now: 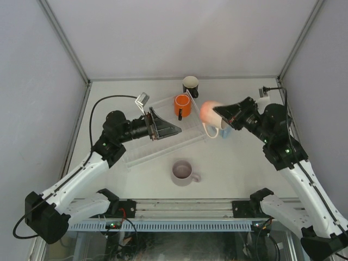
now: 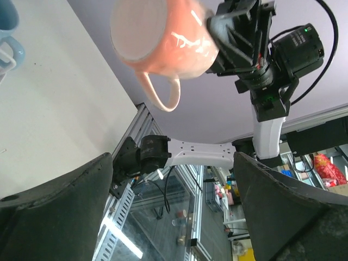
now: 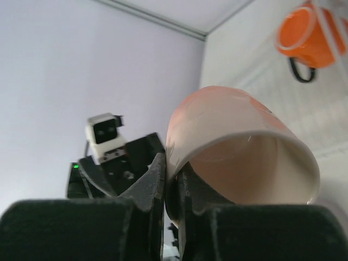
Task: Load the cups into the dish rack
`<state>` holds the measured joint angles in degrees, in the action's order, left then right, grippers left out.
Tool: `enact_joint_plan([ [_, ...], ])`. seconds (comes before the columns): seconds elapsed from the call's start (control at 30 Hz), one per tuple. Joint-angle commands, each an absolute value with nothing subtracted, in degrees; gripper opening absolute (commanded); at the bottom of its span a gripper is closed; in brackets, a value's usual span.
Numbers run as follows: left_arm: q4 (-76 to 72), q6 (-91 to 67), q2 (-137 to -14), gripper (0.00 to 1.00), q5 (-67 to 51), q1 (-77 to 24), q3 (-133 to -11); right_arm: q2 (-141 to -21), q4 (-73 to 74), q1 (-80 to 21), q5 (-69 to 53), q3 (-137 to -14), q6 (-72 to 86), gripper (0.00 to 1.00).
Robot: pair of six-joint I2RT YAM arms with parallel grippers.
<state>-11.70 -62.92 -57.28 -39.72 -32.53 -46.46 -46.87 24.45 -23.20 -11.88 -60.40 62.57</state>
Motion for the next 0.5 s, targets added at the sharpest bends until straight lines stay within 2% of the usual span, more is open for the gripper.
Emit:
enact_joint_plan([
  [0.0,-19.82,-63.17,-58.82,0.94,-41.83,-32.96,-50.92,-50.08,-1.30,-23.13,-17.94,-63.07,70.89,0.00],
  [0.2,-26.65,-66.54,-60.58,0.90,-42.37,-33.20,-51.06,-55.79,-11.58,-24.19,-19.87,-62.37,76.49,0.00],
  [0.47,-27.47,-65.78,-62.52,0.92,-41.48,-33.14,-51.71,-61.45,-19.70,-29.63,-18.43,-62.46,79.78,0.00],
])
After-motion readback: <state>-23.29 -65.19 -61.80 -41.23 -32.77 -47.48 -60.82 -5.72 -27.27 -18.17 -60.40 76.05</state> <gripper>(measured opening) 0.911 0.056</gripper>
